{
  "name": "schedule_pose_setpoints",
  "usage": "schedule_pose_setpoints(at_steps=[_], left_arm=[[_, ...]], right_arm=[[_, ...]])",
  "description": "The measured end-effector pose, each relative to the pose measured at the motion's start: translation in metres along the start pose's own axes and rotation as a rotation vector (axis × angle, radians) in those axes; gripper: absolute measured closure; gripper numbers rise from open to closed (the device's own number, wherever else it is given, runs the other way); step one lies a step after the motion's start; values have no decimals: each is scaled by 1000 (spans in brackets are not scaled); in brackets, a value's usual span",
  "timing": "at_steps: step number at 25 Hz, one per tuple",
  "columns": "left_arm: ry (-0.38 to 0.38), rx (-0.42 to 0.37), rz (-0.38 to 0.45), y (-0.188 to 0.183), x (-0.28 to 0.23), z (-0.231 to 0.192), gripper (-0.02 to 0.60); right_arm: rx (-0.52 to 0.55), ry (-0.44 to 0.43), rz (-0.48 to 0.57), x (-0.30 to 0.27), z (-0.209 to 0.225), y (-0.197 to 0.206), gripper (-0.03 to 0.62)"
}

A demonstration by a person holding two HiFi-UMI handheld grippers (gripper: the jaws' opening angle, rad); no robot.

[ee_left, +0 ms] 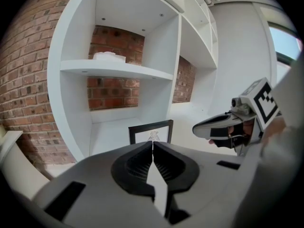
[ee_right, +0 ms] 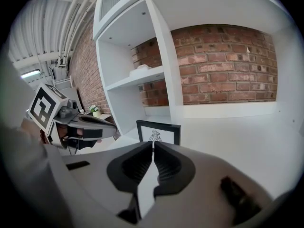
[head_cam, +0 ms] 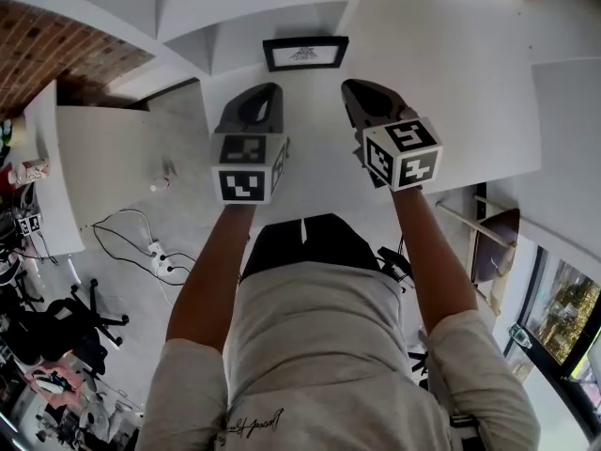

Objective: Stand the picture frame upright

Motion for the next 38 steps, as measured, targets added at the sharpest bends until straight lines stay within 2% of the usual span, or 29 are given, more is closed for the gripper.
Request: schedule_pose_setpoints(at_steps=[12,19,29,34,38], left_arm=[[34,-3,21,-10,51,26,563],[53,-13,41,-17,70,35,563],[44,-42,57,-23,89,44,563],[40,-5,72,-25,101,47,563],[38,-6,82,-30,104,49,563]], right_arm=[[3,-54,12,54,-24,-17,563],[-44,-70,5,83,-22,-20,563],[-51,-72,11,100,-21,-24,565],[-48,-82,44,105,-27,-36,566],[-45,-87,56,105,-27,-41,566]])
Point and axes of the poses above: the fingertips, and each gripper's own axes: x backward along the fingers, z to its right, y out of its underside, the point moved 1 cm from there along x, backward along the fingers, and after that the axes turned 11 degrees about y, right-handed, at the moved point
